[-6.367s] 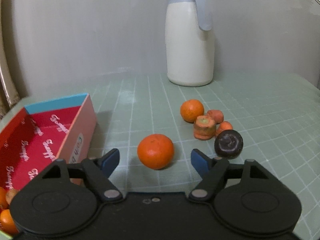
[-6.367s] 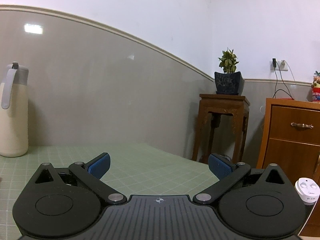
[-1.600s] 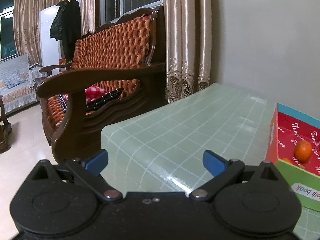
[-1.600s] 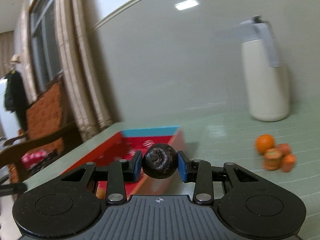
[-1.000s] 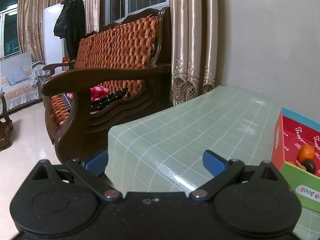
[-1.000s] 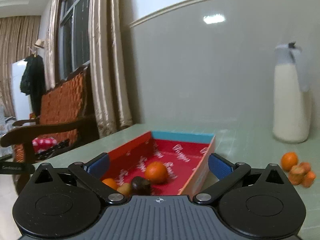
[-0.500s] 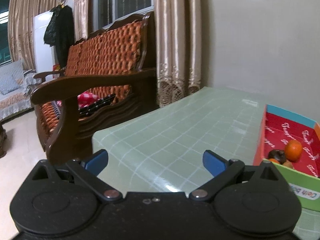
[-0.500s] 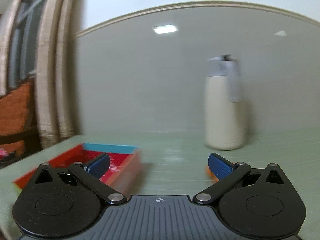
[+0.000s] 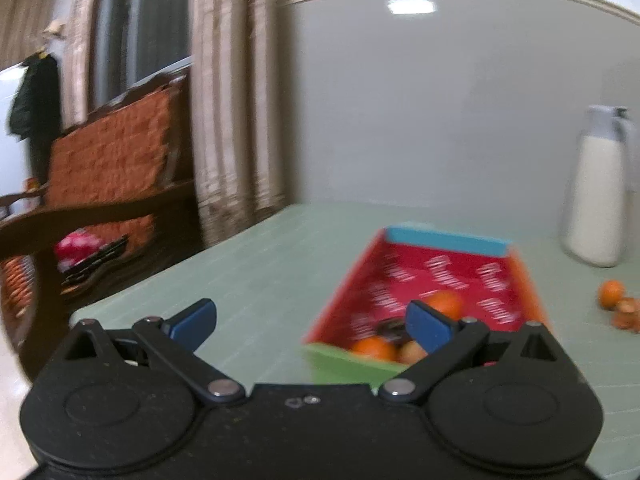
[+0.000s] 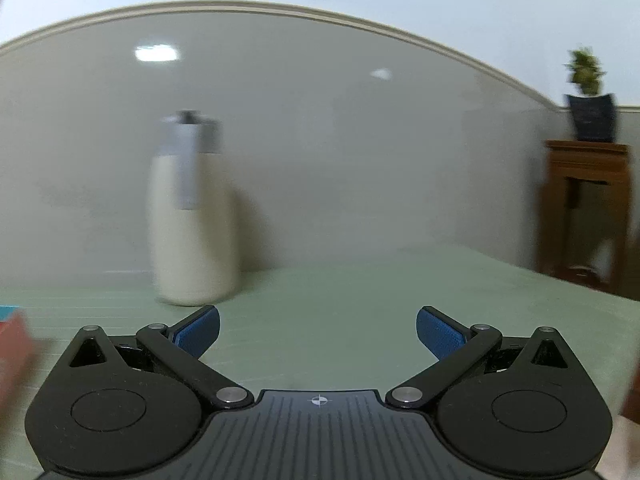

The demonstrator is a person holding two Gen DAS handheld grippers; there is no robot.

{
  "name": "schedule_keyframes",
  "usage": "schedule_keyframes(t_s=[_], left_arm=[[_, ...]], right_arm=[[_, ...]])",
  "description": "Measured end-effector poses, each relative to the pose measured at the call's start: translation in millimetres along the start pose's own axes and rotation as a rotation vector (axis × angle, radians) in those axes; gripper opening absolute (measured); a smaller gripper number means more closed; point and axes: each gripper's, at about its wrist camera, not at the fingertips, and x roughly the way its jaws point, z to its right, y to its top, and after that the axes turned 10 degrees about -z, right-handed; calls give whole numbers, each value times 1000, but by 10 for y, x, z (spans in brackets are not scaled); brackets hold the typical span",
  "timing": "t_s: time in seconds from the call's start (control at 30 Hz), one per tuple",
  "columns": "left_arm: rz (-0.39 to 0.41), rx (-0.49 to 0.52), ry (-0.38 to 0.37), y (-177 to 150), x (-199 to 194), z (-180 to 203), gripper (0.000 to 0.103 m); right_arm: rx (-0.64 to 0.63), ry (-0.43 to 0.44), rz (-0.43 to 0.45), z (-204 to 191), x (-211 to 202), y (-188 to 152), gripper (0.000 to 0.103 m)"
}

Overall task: Organize fruits
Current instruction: 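Reach the left tool to a thick carrot slice and close on it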

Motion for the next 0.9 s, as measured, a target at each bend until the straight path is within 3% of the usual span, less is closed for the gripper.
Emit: schedule_keyframes(t_s=[0.33, 0.47, 0.6, 0.9], left_arm=[[16, 158, -225, 160, -129, 1021, 94], [8, 228, -297, 117, -166, 1442, 91], [-37, 278, -355, 75, -63, 1783, 81], [-134, 352, -395, -20, 222, 2288, 67]], right_arm=[[31, -203, -6, 663, 131, 30, 103], [75, -216, -25, 994, 95, 16, 103], [88, -227, -18, 1256, 74, 28, 103], [137, -218, -26, 1574, 58, 75, 103]])
